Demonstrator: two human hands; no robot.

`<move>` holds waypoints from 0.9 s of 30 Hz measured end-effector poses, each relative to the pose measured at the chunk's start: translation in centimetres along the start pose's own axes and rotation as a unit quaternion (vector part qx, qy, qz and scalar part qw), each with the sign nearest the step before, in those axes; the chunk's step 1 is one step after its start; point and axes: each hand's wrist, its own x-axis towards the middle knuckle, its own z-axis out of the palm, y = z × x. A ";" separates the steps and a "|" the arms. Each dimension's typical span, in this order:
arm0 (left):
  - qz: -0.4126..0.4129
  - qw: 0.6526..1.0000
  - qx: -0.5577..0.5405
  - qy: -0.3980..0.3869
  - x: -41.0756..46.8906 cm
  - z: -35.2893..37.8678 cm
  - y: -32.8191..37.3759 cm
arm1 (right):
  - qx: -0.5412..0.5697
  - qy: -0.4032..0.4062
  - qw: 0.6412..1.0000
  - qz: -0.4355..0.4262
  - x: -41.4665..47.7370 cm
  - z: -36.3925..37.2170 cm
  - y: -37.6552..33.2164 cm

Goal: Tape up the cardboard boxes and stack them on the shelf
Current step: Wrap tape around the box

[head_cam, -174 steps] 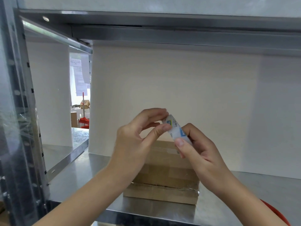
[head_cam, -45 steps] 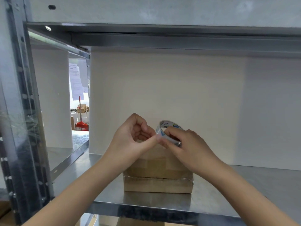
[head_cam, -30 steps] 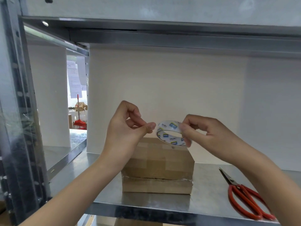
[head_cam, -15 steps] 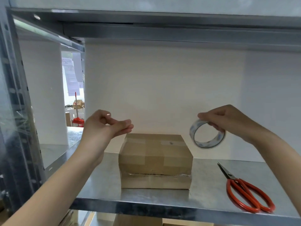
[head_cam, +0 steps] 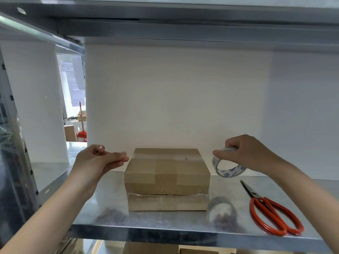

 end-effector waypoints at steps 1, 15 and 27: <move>-0.009 1.000 -0.003 0.001 0.1 -0.1 -0.2 | -0.001 -0.002 1.000 0.002 0.0 0.2 0.1; -0.184 0.974 -0.002 -0.129 0.7 -1.4 -2.7 | 0.029 -0.061 0.998 -0.006 -1.4 4.1 -0.7; 0.226 0.908 0.336 -0.109 -2.1 5.0 6.1 | 0.084 -0.065 0.994 -0.038 -1.7 4.2 0.5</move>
